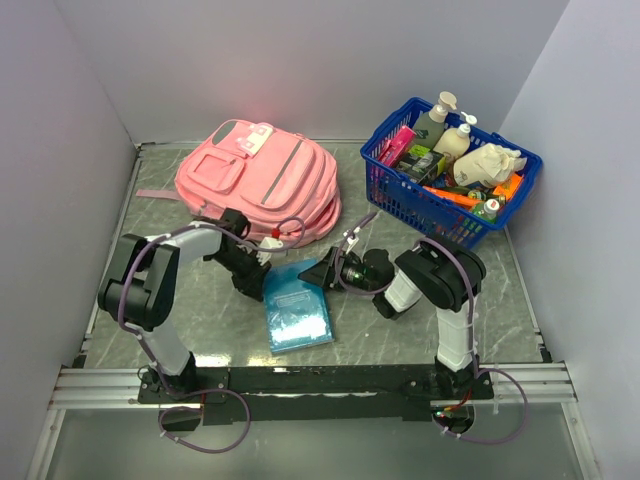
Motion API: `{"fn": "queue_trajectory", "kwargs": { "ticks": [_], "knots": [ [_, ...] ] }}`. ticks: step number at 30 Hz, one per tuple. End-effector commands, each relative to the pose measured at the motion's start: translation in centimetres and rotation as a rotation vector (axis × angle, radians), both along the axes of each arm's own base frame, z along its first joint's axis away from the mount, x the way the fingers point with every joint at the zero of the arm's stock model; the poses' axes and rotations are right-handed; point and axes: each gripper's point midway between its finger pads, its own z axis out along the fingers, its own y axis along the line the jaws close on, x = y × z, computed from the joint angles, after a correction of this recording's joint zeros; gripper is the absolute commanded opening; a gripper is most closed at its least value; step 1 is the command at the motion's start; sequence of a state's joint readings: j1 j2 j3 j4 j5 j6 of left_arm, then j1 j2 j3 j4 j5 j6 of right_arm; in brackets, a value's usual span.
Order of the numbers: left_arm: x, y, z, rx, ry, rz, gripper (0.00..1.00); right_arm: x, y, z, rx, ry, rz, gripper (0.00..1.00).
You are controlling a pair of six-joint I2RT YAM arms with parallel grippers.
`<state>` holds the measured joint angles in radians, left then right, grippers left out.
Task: Pack the student bag
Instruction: Pick up the book from the center of the board.
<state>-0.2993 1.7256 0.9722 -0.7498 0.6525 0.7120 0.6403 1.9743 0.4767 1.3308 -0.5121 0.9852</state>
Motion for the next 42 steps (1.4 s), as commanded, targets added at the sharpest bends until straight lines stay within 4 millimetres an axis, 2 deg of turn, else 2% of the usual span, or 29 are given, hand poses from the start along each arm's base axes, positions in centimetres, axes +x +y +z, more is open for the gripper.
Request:
{"fn": "queue_trajectory", "kwargs": {
  "ticks": [1,5,8,11,12,14,15,17,18,19,21,22,23,24,25,26,27,29,30,31,32,33,34,35,36,37,38,40,42],
  "knots": [
    [1.4,-4.8,3.0,-0.184,-0.043,0.011,0.14,-1.7,2.5,4.2,0.147,-0.112,0.115,0.82],
    [2.9,-5.2,3.3,-0.188,-0.078,0.041,0.14,-2.3,2.4,3.8,0.141,-0.104,0.137,0.76],
    [3.3,-5.1,3.2,-0.181,-0.082,0.056,0.15,-2.8,2.1,3.2,0.129,-0.091,0.158,0.59],
    [4.3,-5.2,3.6,-0.187,-0.112,0.082,0.15,-3.2,1.8,3.2,0.135,-0.093,0.173,0.41],
    [4.6,-5.2,4.0,-0.192,-0.118,0.091,0.16,-3.3,1.7,3.2,0.140,-0.085,0.179,0.27],
    [5.7,-5.2,5.2,-0.203,-0.151,0.099,0.20,-3.2,1.2,3.3,0.148,-0.076,0.176,0.11],
    [6.2,-5.3,5.9,-0.208,-0.172,0.103,0.26,-3.0,0.9,3.4,0.154,-0.059,0.168,0.00],
    [7.5,-5.2,8.4,-0.223,-0.232,0.112,0.32,-2.6,0.0,4.1,0.171,-0.060,0.156,0.00],
    [8.1,-5.0,9.3,-0.222,-0.255,0.120,0.40,-2.7,-0.6,4.1,0.168,-0.053,0.147,0.00],
    [9.2,-5.0,11.1,-0.230,-0.304,0.127,0.44,-2.4,-1.2,5.0,0.178,-0.073,0.129,0.00],
    [10.7,-5.1,13.6,-0.235,-0.378,0.160,0.52,-1.8,-3.0,4.9,0.156,-0.071,0.082,0.00],
    [12.2,-5.3,15.7,-0.251,-0.448,0.170,0.54,-1.6,-3.6,6.0,0.157,-0.101,0.067,0.00],
    [12.8,-5.6,16.5,-0.265,-0.455,0.196,0.56,-0.7,-4.8,4.9,0.111,-0.051,0.015,0.00],
    [13.8,-6.2,18.3,-0.288,-0.497,0.195,0.58,-0.6,-5.4,6.1,0.093,-0.117,-0.001,0.00],
    [14.3,-6.6,18.9,-0.295,-0.513,0.191,0.59,-0.4,-5.9,6.2,0.066,-0.132,-0.021,0.00],
    [14.9,-7.0,18.5,-0.287,-0.509,0.193,0.61,0.1,-7.0,3.5,-0.055,-0.075,-0.071,0.00],
    [15.5,-8.1,19.7,-0.294,-0.543,0.169,0.63,0.8,-7.4,5.5,-0.076,-0.141,-0.099,0.00],
    [17.2,-8.7,19.0,-0.247,-0.586,0.176,0.63,2.3,-9.2,4.6,-0.229,-0.168,-0.195,0.00],
    [17.8,-9.5,19.6,-0.244,-0.619,0.181,0.66,2.3,-10.0,5.3,-0.272,-0.171,-0.224,0.00],
    [18.8,-9.3,19.2,-0.208,-0.642,0.213,0.69,2.5,-10.5,5.8,-0.291,-0.194,-0.249,0.00],
    [19.7,-9.9,20.0,-0.216,-0.696,0.225,0.73,3.2,-11.4,6.2,-0.326,-0.226,-0.301,0.00],
    [20.2,-9.9,19.7,-0.195,-0.725,0.244,0.75,3.0,-11.8,7.1,-0.333,-0.247,-0.315,0.00],
    [20.9,-10.0,19.8,-0.186,-0.763,0.262,0.81,3.1,-12.1,7.6,-0.340,-0.261,-0.328,0.00],
    [21.8,-9.5,19.5,-0.131,-0.812,0.290,0.96,3.2,-12.4,7.9,-0.351,-0.272,-0.342,0.00],
    [22.0,-10.3,19.5,-0.121,-0.840,0.287,0.96,3.2,-12.8,8.4,-0.357,-0.277,-0.368,0.00],
    [22.6,-10.4,18.5,-0.089,-0.845,0.289,0.96,3.3,-13.2,8.5,-0.363,-0.278,-0.383,0.00],
    [23.1,-10.4,18.7,-0.061,-0.864,0.306,0.96,3.5,-13.3,8.9,-0.365,-0.281,-0.398,0.00],
    [23.8,-10.6,17.9,-0.052,-0.840,0.332,0.96,3.4,-13.8,8.5,-0.393,-0.260,-0.410,0.00],
    [24.3,-10.7,18.3,-0.056,-0.851,0.356,0.96,3.5,-14.0,8.8,-0.399,-0.256,-0.422,0.00]
  ]
}}
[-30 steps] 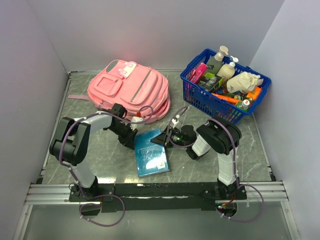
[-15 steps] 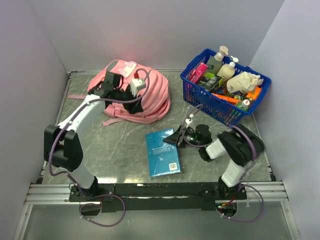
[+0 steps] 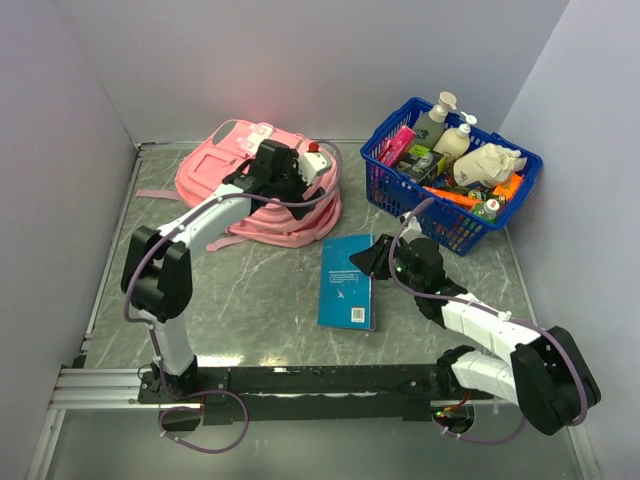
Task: Pack the student bag
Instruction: Pick up the book from the center of the board, then place the book in the student bag.
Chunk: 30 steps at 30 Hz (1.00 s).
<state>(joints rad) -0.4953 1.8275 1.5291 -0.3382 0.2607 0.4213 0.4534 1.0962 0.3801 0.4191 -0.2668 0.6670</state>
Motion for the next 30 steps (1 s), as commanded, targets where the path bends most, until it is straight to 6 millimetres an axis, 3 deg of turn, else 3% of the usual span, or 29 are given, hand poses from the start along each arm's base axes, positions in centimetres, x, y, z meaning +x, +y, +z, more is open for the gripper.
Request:
{"fn": "queue_trajectory", "kwargs": {
  "ticks": [1,5,6,7,8,9,10,12,13,14,15,16,18,21,23,24,25,30],
  "knots": [
    [3.3,0.4,3.2,-0.038,-0.112,0.137,0.96,1.5,-1.8,1.3,-0.102,-0.066,-0.077,0.00],
    [4.0,0.4,4.9,-0.120,-0.124,0.221,0.96,1.4,-2.9,3.3,-0.050,-0.083,-0.159,0.00],
    [4.0,0.8,2.8,-0.093,-0.055,0.257,0.96,1.3,-3.0,3.6,-0.042,-0.091,-0.163,0.00],
    [4.3,0.9,2.2,-0.074,-0.032,0.281,0.96,1.2,-3.0,4.7,-0.023,-0.126,-0.161,0.00],
    [5.1,0.6,3.7,-0.077,-0.033,0.297,0.96,1.1,-3.0,5.3,-0.009,-0.147,-0.156,0.00],
    [5.0,-0.1,1.9,-0.048,0.035,0.259,0.96,1.0,-2.8,5.9,-0.003,-0.178,-0.140,0.00],
    [4.5,0.5,1.9,-0.029,0.085,0.264,0.96,1.0,-2.8,6.3,-0.011,-0.191,-0.137,0.00],
    [4.5,0.2,5.8,-0.109,0.025,0.246,0.96,1.0,-2.8,6.3,-0.031,-0.184,-0.125,0.00],
    [5.8,-0.2,9.2,-0.194,-0.114,0.248,0.96,1.3,-2.6,7.3,-0.047,-0.201,-0.113,0.00],
    [4.9,0.4,6.6,-0.187,-0.104,0.257,0.96,1.2,-2.7,6.3,-0.079,-0.154,-0.106,0.00],
    [4.4,0.8,9.2,-0.241,-0.174,0.265,0.96,1.2,-2.7,6.3,-0.093,-0.151,-0.101,0.00],
    [4.4,1.4,8.7,-0.238,-0.190,0.294,0.96,1.4,-2.8,7.1,-0.099,-0.160,-0.105,0.00],
    [4.4,1.6,5.7,-0.167,-0.135,0.300,0.96,1.4,-3.2,7.6,-0.114,-0.168,-0.117,0.00],
    [5.0,1.7,3.7,-0.059,-0.059,0.319,0.96,1.5,-3.9,9.1,-0.139,-0.210,-0.143,0.00],
    [4.9,1.7,3.2,-0.047,-0.061,0.317,0.96,1.6,-4.0,10.4,-0.139,-0.242,-0.146,0.00],
    [5.5,1.5,4.5,-0.076,-0.129,0.321,0.96,1.5,-4.0,10.6,-0.141,-0.248,-0.144,0.00],
    [5.3,1.5,4.3,-0.062,-0.146,0.324,0.96,1.5,-4.0,11.3,-0.135,-0.264,-0.144,0.00],
    [5.0,1.8,1.3,0.051,-0.158,0.342,0.96,1.3,-4.0,12.7,-0.113,-0.279,-0.149,0.00]
  ]
}}
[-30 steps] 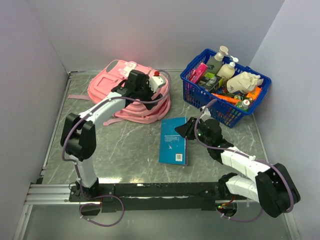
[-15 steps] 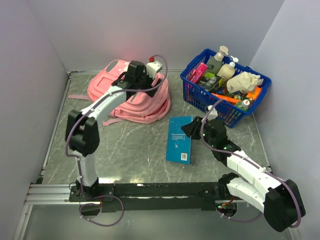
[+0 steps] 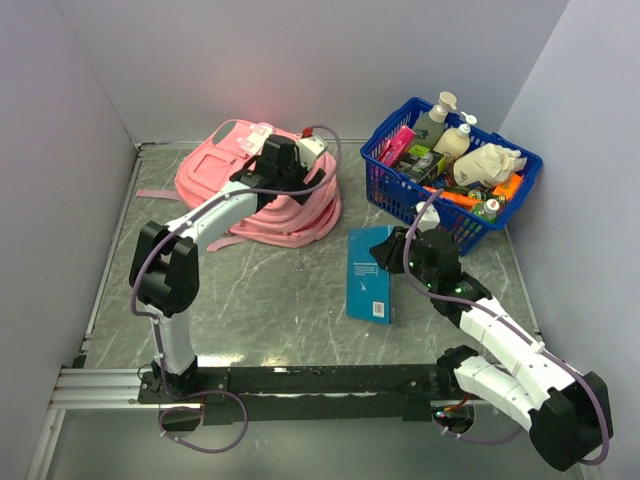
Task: Pack the student bag
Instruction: Place the book in the student bag.
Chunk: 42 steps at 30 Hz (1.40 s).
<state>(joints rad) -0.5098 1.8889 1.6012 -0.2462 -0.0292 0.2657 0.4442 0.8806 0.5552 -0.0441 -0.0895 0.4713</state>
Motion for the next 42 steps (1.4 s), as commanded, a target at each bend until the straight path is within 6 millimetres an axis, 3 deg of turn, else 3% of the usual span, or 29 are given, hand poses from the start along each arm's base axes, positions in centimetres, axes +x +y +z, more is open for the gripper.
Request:
{"fn": "queue_trajectory", "kwargs": {
  "ticks": [1,3,6,7,10,13,14,17,20,24,26,28,29,32,33,34,35,37,38,42],
  "knots": [
    [0.4,0.2,-0.8,0.082,-0.059,0.039,0.96,1.5,0.4,9.2,0.114,-0.225,-0.013,0.00],
    [0.5,0.5,-1.3,0.102,-0.065,0.049,1.00,1.5,0.3,9.4,0.110,-0.226,-0.016,0.00],
    [0.5,0.7,-1.0,0.090,-0.086,0.064,0.66,1.6,0.3,10.0,0.113,-0.236,-0.019,0.00],
    [0.6,0.9,-0.5,0.087,-0.095,0.078,0.41,1.6,0.2,10.3,0.117,-0.241,-0.021,0.00],
    [0.5,0.8,1.4,0.066,-0.119,0.084,0.17,1.6,0.2,10.5,0.126,-0.240,-0.025,0.00],
    [0.1,0.8,2.8,0.059,-0.120,0.082,0.03,1.7,-0.1,10.0,0.134,-0.223,-0.048,0.00],
    [-0.4,0.9,2.7,0.069,-0.096,0.076,0.01,1.8,-0.2,9.7,0.137,-0.215,-0.057,0.00],
    [-1.8,0.3,5.0,0.019,-0.095,0.033,0.01,2.2,-0.4,9.4,0.162,-0.198,-0.070,0.00],
    [-4.4,0.5,9.9,-0.038,-0.139,-0.033,0.01,2.9,-0.6,9.2,0.202,-0.148,-0.088,0.00],
    [-8.4,1.3,14.0,-0.059,-0.150,-0.124,0.01,3.6,-0.6,8.8,0.250,-0.114,-0.104,0.00],
    [-10.7,1.7,16.6,-0.101,-0.177,-0.179,0.01,3.6,0.2,9.3,0.313,-0.100,-0.078,0.00],
    [-12.8,2.1,16.6,-0.108,-0.142,-0.233,0.01,3.2,2.0,9.3,0.375,-0.066,0.003,0.00],
    [-14.2,2.5,17.8,-0.109,-0.166,-0.267,0.01,3.0,2.5,9.4,0.418,-0.037,0.022,0.00],
    [-16.7,3.6,17.1,-0.091,-0.156,-0.304,0.01,1.4,4.9,9.0,0.527,0.050,0.138,0.00],
    [-16.9,4.1,15.4,-0.075,-0.120,-0.295,0.01,0.7,5.2,8.4,0.536,0.075,0.151,0.00],
    [-17.5,4.5,15.2,-0.077,-0.119,-0.296,0.01,0.2,5.2,8.0,0.538,0.093,0.145,0.00],
    [-17.8,4.8,12.8,-0.061,-0.071,-0.297,0.01,-0.9,5.0,7.7,0.540,0.094,0.144,0.00],
    [-18.4,4.9,11.3,-0.061,-0.051,-0.310,0.01,-1.7,4.4,7.1,0.543,0.107,0.117,0.00],
    [-18.6,5.1,9.4,-0.047,-0.012,-0.311,0.01,-2.5,4.0,6.7,0.537,0.122,0.104,0.00],
    [-18.6,4.8,8.0,-0.048,0.011,-0.316,0.01,-3.9,4.4,5.7,0.545,0.212,0.136,0.00]
  ]
}}
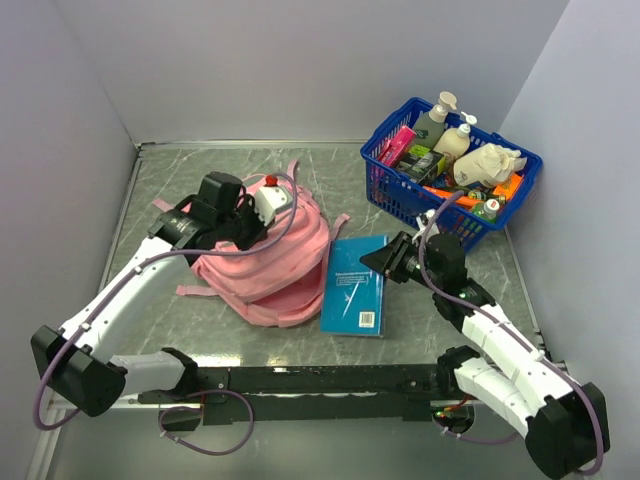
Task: Pack the student bag
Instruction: Place the book in the student bag.
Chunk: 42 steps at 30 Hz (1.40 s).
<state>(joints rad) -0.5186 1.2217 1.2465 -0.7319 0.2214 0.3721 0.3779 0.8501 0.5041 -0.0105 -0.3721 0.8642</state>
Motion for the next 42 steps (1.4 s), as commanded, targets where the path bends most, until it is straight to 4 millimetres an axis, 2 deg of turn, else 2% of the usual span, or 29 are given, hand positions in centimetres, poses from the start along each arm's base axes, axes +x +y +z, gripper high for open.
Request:
{"fn": "queue_trajectory", "kwargs": {
  "ticks": [1,2,4,5,6,8,9,10,13,17,24,28,31,32,35,38,39,41,42],
  "knots": [
    [2.0,-1.9,3.3,-0.102,-0.139,-0.041,0.01,-1.2,1.8,4.5,0.181,-0.006,0.068,0.00],
    [2.1,-2.0,3.4,-0.105,-0.142,-0.041,0.01,-1.4,2.1,3.4,0.196,0.044,0.086,0.00],
    [2.0,-2.1,3.5,-0.109,-0.141,-0.048,0.01,-2.0,3.2,4.0,0.283,0.067,0.149,0.00],
    [1.9,-2.1,3.5,-0.109,-0.144,-0.051,0.01,-1.8,3.6,2.8,0.291,0.113,0.160,0.00],
    [1.8,-2.0,3.5,-0.107,-0.147,-0.053,0.01,-1.8,4.1,3.4,0.321,0.104,0.193,0.00],
    [1.7,-2.0,3.6,-0.105,-0.149,-0.057,0.01,-1.3,4.7,2.4,0.332,0.153,0.207,0.00],
    [1.5,-1.9,3.5,-0.102,-0.143,-0.061,0.01,-0.9,5.1,3.7,0.364,0.095,0.233,0.00],
    [1.3,-1.8,3.5,-0.098,-0.146,-0.070,0.01,-0.4,5.4,3.5,0.391,0.126,0.237,0.00],
    [1.2,-1.5,3.2,-0.082,-0.148,-0.068,0.01,0.1,6.7,5.4,0.458,0.097,0.319,0.00],
    [1.1,-1.3,2.7,-0.067,-0.144,-0.071,0.01,0.3,7.1,7.0,0.491,0.062,0.368,0.00],
    [1.3,-1.6,2.1,-0.065,-0.132,-0.079,0.01,-1.0,7.2,7.4,0.454,0.063,0.441,0.00],
    [1.4,-1.8,2.6,-0.074,-0.139,-0.087,0.01,-1.5,7.0,7.5,0.446,0.068,0.449,0.00],
    [1.4,-1.9,2.5,-0.073,-0.131,-0.091,0.01,-0.8,7.3,8.3,0.479,0.049,0.443,0.00],
    [1.3,-1.9,2.6,-0.072,-0.131,-0.093,0.01,-0.6,7.4,9.5,0.503,-0.009,0.459,0.00],
    [1.2,-1.7,2.8,-0.070,-0.136,-0.093,0.01,0.1,7.8,10.2,0.555,0.027,0.467,0.00],
    [1.1,-1.7,3.2,-0.071,-0.145,-0.093,0.01,2.0,7.8,9.8,0.518,-0.011,0.378,0.00],
    [1.1,-1.7,3.4,-0.075,-0.146,-0.094,0.01,3.4,7.7,9.1,0.496,0.008,0.308,0.00],
    [1.0,-2.0,3.6,-0.091,-0.134,-0.101,0.01,4.8,7.7,8.9,0.497,-0.014,0.246,0.00],
    [0.9,-2.2,4.0,-0.098,-0.133,-0.109,0.01,5.6,7.7,8.1,0.499,-0.004,0.214,0.00]
  ]
}}
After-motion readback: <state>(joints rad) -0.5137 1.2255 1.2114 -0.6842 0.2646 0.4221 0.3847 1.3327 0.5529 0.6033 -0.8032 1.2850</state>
